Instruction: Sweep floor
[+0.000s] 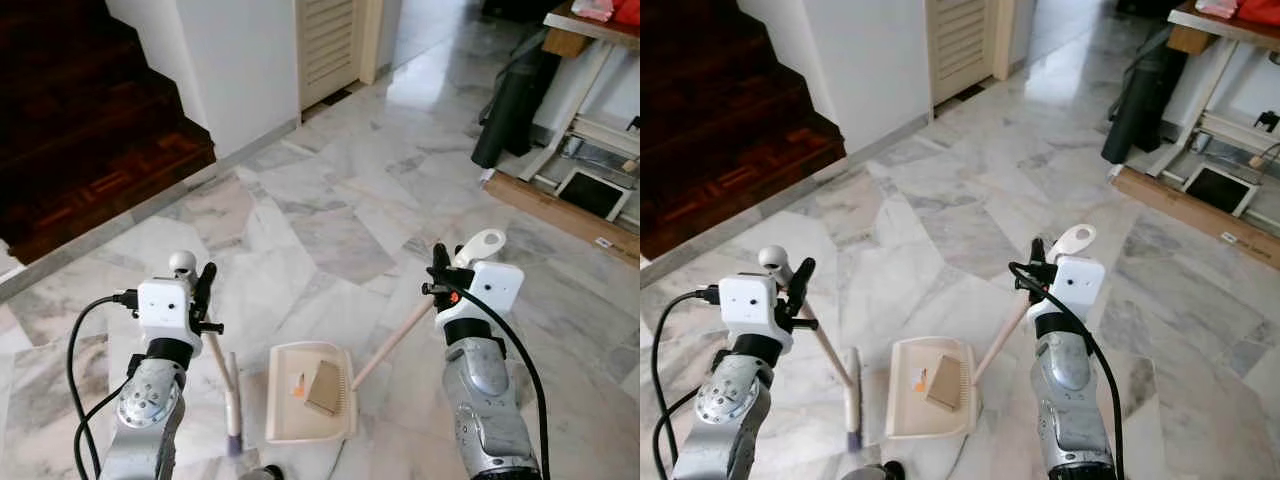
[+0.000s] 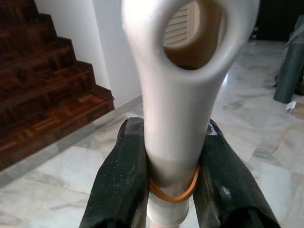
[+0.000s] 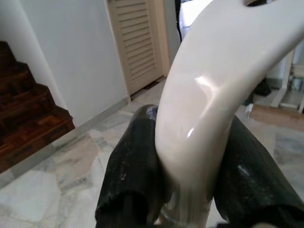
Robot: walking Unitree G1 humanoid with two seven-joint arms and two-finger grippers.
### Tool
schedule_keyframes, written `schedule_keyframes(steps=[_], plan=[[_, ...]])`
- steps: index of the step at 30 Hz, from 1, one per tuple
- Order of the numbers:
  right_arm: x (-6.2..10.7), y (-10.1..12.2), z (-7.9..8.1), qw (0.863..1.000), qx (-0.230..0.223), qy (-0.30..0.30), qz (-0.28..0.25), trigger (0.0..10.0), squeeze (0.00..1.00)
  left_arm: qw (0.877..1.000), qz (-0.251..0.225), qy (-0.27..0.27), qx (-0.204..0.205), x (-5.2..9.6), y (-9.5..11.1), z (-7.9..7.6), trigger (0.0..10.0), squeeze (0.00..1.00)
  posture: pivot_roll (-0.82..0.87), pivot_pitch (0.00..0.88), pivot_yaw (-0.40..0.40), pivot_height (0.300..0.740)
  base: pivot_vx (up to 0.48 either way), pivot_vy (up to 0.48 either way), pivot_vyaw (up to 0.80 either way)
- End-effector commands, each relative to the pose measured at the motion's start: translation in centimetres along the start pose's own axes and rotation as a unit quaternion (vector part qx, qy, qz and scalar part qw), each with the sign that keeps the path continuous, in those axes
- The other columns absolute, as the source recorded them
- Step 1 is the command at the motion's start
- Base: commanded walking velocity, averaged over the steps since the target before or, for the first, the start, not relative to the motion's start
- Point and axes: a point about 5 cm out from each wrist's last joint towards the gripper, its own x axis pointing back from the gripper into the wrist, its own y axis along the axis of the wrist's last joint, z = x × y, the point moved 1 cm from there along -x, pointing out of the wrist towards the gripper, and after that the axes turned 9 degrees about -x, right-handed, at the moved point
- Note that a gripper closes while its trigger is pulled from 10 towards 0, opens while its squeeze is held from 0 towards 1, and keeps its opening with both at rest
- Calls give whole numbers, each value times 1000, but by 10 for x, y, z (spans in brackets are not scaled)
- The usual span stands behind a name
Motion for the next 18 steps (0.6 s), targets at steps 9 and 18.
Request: schedule_keyframes(steps=[9,18], plan=[[-2,7,2,1000,-1,9,-13,10000,0,1000,-23,0,-1,-3,11,1,10000,0,142,93,-22,740,0,203,0],[-3,7,3,1000,-1,12,-12,10000,0,1000,-22,0,1,-4,11,1,10000,0,143,100,-25,740,0,258,0]])
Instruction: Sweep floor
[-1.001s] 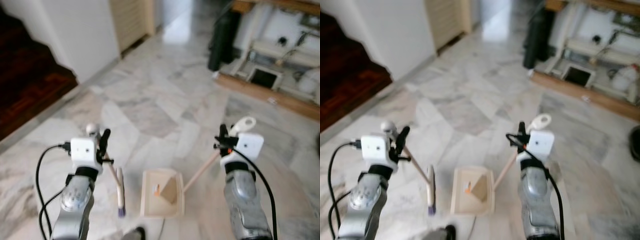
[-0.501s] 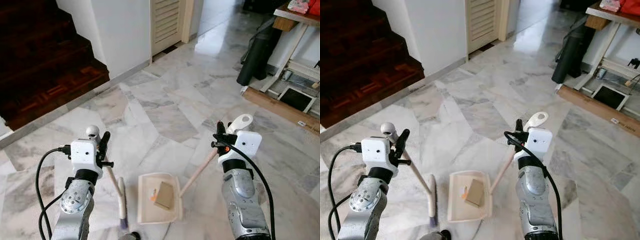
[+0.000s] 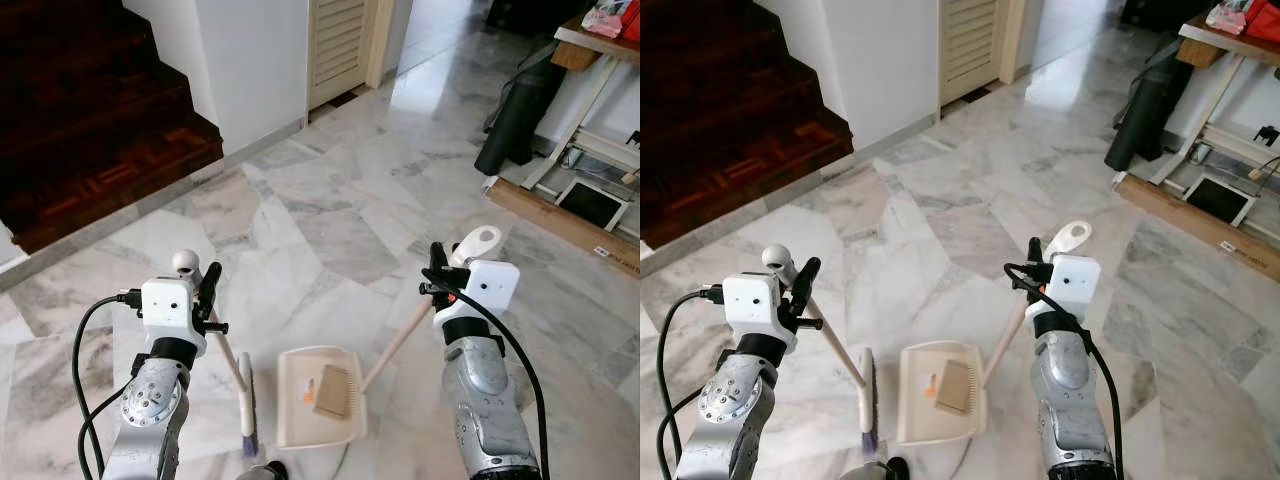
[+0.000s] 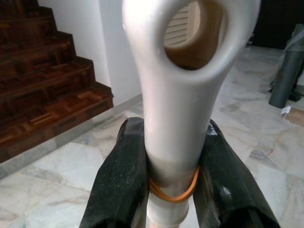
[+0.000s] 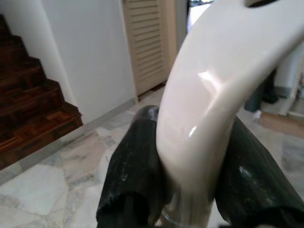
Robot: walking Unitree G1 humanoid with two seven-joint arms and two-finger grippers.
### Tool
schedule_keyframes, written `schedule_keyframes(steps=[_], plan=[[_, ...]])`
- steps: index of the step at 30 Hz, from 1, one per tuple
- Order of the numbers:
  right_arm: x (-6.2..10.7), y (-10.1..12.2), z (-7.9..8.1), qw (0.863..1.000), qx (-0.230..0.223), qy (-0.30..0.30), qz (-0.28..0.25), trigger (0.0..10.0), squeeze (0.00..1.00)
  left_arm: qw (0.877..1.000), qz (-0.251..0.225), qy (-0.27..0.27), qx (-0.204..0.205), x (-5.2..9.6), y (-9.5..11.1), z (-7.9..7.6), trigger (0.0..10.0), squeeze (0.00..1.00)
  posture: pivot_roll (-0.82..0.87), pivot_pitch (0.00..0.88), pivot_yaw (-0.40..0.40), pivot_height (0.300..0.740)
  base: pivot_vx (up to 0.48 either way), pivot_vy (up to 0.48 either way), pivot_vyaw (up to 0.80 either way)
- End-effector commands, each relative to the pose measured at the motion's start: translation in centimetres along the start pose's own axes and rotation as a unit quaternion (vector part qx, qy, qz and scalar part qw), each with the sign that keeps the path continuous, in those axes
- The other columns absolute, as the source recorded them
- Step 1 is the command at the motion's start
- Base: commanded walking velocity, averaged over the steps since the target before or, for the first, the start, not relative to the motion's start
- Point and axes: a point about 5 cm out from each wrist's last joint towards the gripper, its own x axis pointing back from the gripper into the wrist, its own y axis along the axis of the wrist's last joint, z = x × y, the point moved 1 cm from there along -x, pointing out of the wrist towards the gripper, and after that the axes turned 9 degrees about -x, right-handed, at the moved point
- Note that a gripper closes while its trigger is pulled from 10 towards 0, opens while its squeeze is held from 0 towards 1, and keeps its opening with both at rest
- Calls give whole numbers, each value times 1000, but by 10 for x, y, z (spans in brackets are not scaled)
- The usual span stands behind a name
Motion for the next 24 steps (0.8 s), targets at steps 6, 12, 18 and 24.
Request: schedule_keyframes(steps=[6,12,18,24], plan=[[-4,8,1,1000,10,5,-12,10000,0,1000,-21,3,-4,-3,11,2,10000,0,147,114,-27,740,0,254,133],[-4,8,2,1000,-1,8,-12,10000,0,1000,-21,4,-4,-3,11,2,10000,0,149,122,-27,740,0,249,400],[-4,8,3,1000,0,11,-9,10000,0,1000,-20,6,-5,-3,12,4,10000,0,155,133,-27,740,0,243,0],[-4,8,4,1000,2,13,-8,10000,0,1000,-20,8,-6,-3,12,5,10000,0,157,142,-25,740,0,241,0]])
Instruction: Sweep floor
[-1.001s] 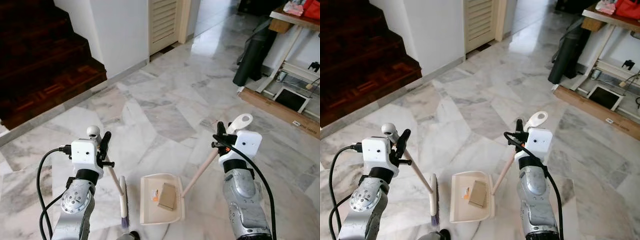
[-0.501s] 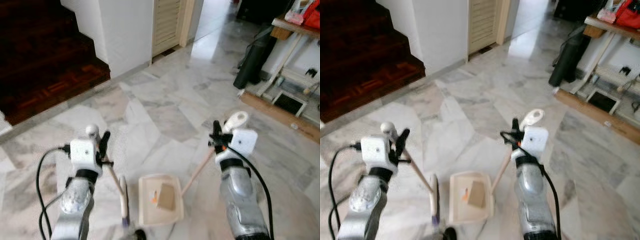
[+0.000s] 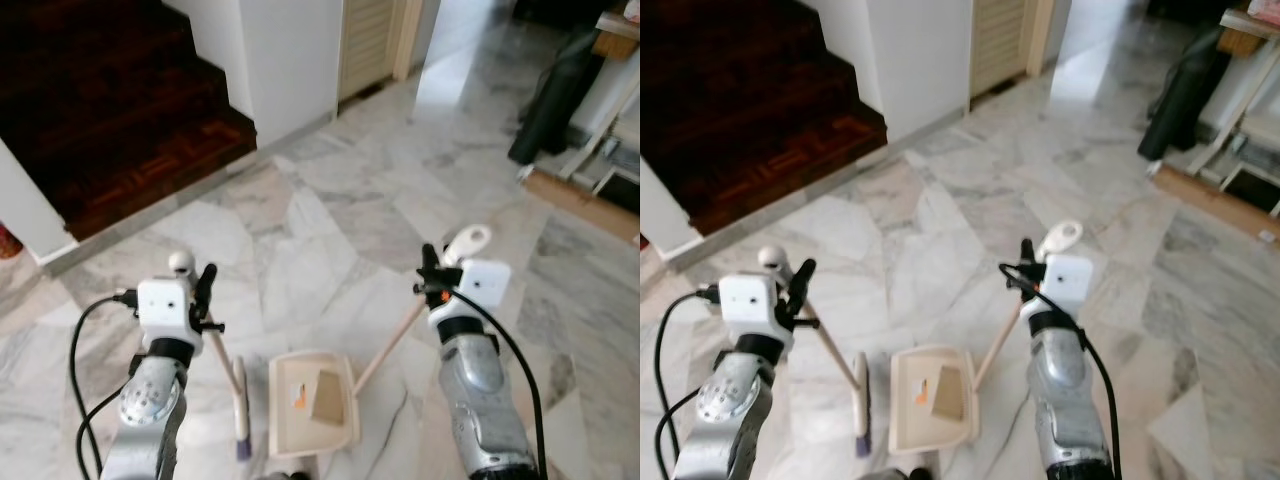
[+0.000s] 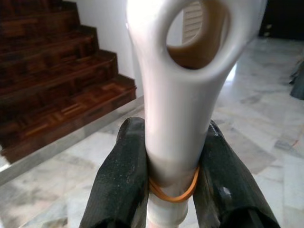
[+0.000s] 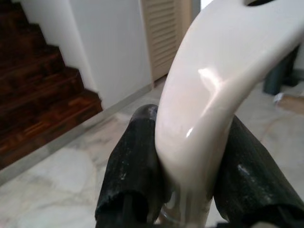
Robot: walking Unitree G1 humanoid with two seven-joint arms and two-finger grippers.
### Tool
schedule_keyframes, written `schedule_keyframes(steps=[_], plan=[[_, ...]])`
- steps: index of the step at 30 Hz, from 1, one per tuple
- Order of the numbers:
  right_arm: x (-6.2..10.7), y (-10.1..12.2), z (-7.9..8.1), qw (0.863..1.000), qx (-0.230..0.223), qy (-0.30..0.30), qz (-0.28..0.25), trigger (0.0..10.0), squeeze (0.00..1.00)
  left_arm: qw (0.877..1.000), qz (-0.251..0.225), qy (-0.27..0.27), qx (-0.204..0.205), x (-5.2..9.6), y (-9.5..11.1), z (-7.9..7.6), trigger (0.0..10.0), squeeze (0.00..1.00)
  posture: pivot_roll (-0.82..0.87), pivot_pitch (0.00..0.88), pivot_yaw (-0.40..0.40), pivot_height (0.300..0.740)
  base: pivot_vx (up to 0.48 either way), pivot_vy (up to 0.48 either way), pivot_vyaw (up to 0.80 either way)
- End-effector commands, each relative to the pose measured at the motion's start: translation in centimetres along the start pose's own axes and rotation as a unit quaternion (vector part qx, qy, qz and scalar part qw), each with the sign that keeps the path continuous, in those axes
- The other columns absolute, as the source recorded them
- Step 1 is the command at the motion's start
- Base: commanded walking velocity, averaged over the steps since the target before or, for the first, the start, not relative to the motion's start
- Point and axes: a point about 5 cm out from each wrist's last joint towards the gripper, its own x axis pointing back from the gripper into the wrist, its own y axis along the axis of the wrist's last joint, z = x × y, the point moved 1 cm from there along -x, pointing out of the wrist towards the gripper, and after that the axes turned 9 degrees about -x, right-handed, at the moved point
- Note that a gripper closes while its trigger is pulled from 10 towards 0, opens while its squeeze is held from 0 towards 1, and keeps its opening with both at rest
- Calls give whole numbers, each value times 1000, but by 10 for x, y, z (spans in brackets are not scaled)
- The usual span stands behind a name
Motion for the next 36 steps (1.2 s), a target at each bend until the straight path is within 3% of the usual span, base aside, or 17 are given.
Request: schedule_keyframes(steps=[1,36], plan=[[-3,11,4,1000,1,8,-23,10000,0,1000,-25,2,-5,-2,12,2,10000,0,157,142,-25,740,0,240,0],[-5,12,6,1000,-5,12,-21,10000,0,1000,-22,5,-6,-2,13,5,10000,0,165,169,-20,740,0,220,74]])
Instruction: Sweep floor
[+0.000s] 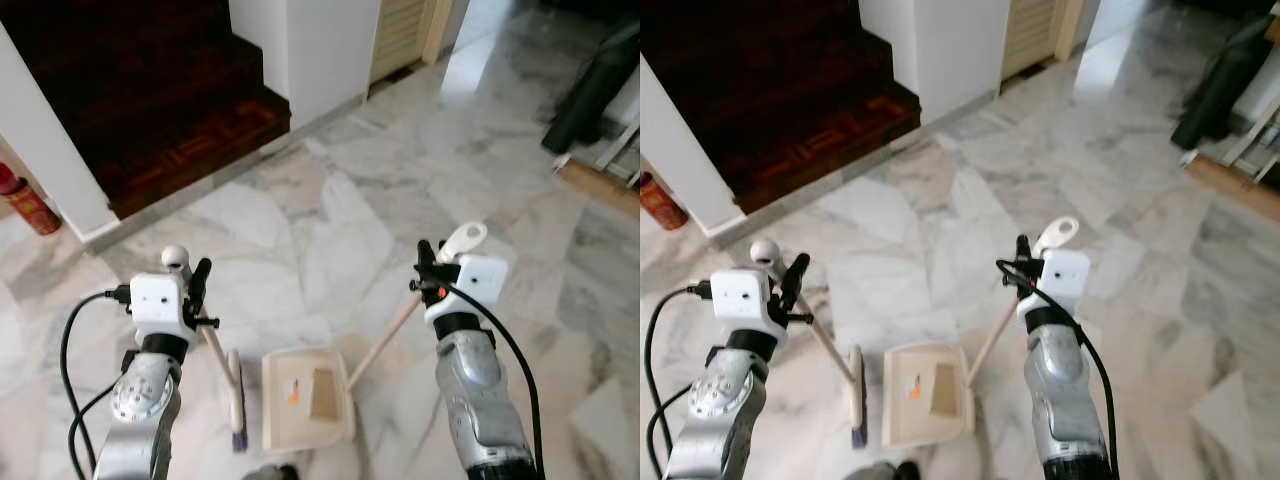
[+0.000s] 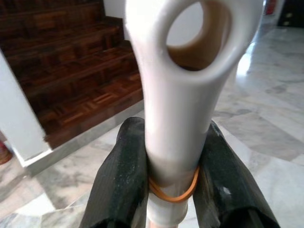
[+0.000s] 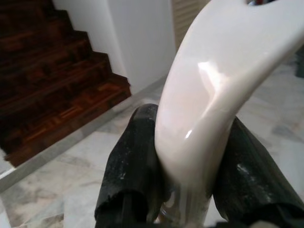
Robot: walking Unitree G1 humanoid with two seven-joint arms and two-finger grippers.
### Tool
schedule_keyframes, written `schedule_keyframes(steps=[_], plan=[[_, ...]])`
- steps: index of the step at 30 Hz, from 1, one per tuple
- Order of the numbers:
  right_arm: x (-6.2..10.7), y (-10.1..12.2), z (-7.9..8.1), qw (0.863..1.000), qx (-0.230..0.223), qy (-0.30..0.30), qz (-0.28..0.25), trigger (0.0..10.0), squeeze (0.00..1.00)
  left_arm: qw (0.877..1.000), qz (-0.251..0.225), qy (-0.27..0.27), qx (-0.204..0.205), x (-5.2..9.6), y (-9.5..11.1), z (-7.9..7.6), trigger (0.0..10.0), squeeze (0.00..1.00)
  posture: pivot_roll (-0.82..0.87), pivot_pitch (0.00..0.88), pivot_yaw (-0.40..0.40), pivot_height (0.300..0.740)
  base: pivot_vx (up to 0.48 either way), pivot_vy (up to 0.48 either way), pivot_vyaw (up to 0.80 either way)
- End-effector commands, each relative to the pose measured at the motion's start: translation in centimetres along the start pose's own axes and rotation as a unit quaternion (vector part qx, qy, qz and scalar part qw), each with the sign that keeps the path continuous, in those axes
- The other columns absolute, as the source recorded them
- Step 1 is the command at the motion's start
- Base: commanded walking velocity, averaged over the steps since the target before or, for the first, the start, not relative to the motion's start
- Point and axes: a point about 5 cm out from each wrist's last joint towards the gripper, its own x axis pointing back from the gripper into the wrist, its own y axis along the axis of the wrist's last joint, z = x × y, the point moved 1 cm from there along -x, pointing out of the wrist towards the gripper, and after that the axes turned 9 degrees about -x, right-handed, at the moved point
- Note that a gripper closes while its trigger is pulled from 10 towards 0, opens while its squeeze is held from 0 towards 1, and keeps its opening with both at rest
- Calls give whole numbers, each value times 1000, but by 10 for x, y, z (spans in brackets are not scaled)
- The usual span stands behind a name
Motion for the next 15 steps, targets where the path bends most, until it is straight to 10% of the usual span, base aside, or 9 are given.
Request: schedule_keyframes(steps=[1,15], plan=[[-3,12,2,1000,8,3,-25,10000,0,1000,-20,0,-3,-1,9,1,10000,0,164,170,-20,740,0,0,0],[-3,10,4,1000,8,7,-22,10000,0,1000,-20,-2,-3,-1,9,1,10000,0,162,155,-18,740,0,224,104]])
